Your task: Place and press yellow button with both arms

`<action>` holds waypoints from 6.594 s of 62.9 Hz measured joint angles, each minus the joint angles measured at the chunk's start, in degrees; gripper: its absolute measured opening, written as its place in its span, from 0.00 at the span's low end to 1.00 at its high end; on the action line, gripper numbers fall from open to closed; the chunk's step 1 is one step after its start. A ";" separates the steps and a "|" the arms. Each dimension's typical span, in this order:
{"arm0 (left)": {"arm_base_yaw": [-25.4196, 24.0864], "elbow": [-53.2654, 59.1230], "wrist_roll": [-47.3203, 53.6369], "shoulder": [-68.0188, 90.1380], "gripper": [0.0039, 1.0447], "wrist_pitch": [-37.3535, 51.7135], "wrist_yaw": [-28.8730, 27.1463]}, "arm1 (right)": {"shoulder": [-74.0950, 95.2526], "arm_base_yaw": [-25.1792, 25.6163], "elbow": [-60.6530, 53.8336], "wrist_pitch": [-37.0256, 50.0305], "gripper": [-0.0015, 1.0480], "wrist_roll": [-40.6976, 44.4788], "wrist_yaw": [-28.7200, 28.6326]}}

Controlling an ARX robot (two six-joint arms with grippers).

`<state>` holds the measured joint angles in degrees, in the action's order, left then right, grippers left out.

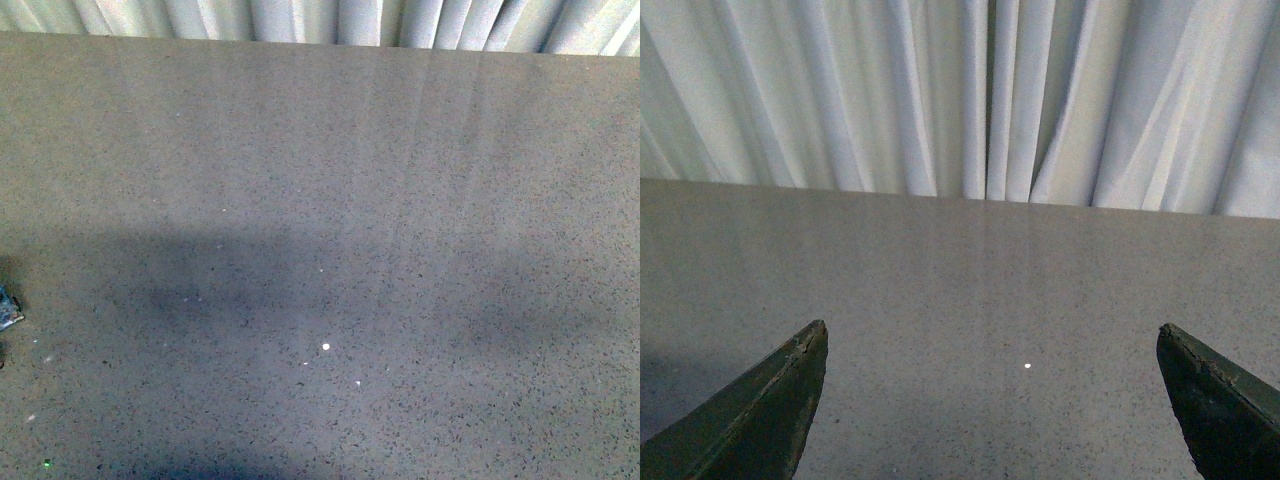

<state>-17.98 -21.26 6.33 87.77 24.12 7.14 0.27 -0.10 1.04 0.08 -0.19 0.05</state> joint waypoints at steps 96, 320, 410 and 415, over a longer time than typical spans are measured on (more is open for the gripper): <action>57.18 -22.99 -12.66 20.00 0.32 1.49 -16.79 | 0.00 0.00 0.00 0.02 0.91 0.00 0.02; 18.10 20.52 -6.88 -86.82 0.13 -24.13 -7.15 | 5.05 0.61 3.87 -9.90 0.91 -0.20 -4.26; 18.08 20.52 -6.69 -86.82 0.91 -24.13 -7.13 | 99.65 -27.19 48.09 7.32 0.01 -3.28 -0.31; 18.08 20.52 -6.67 -86.82 0.91 -24.13 -7.13 | 100.35 -27.43 48.68 7.28 0.01 -3.39 -0.35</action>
<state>0.10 -0.73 -0.34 0.95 -0.01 0.01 100.62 -27.53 49.71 7.35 -3.57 -0.30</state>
